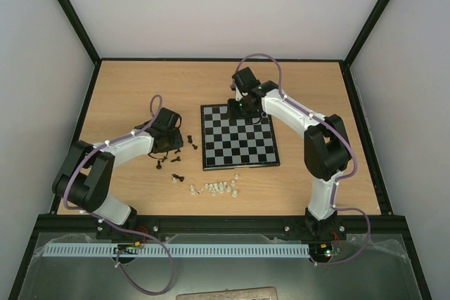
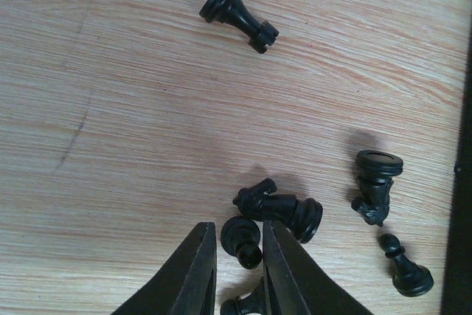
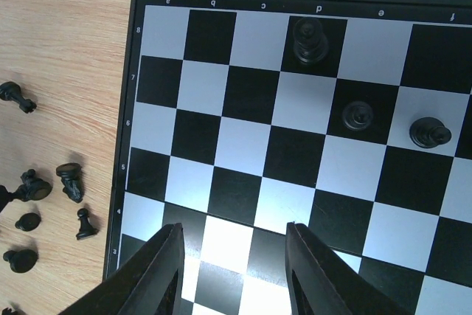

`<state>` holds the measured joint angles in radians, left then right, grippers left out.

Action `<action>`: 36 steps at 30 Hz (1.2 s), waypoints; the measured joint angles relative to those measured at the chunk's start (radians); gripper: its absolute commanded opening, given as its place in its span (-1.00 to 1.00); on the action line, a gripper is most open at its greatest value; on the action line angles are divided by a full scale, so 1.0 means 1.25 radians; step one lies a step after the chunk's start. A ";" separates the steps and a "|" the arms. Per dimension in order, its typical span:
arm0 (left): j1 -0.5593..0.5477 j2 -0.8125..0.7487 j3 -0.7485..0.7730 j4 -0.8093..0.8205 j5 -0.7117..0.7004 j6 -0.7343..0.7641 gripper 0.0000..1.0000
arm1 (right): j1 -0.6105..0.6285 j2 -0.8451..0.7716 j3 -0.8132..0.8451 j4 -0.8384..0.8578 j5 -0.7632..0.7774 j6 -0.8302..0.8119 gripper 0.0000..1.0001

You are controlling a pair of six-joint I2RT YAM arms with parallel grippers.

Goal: Set up the chess pieces on the board
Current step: Pick up the chess piece at the center of the board.

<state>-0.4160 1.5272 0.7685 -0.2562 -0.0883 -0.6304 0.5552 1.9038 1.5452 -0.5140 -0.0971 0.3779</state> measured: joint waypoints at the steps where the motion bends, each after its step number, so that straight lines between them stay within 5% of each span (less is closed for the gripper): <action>1: 0.000 0.003 0.001 0.000 -0.001 0.002 -0.61 | 0.000 0.000 -0.001 0.000 0.000 0.000 -0.24; 7: 0.000 0.018 0.004 0.000 -0.001 0.008 -0.60 | 0.000 0.000 -0.002 0.006 0.000 0.000 -0.24; 12: 0.000 0.018 0.004 0.000 -0.002 0.015 -0.95 | 0.001 0.000 -0.002 0.010 0.000 0.000 -0.24; 23: 0.000 0.016 0.045 -0.043 -0.013 0.030 -0.95 | 0.001 -0.001 -0.004 0.010 0.008 0.000 -0.24; 30: -0.038 0.026 0.217 -0.116 -0.016 0.050 -0.93 | 0.001 -0.040 -0.015 0.009 0.045 0.001 -0.23; 36: -0.087 0.160 0.404 -0.142 -0.025 0.081 -0.93 | 0.001 -0.095 -0.021 0.009 0.099 0.006 -0.23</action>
<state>-0.5247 1.7267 1.2736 -0.4332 -0.1196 -0.5297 0.5560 1.7851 1.5188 -0.5022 0.0265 0.3855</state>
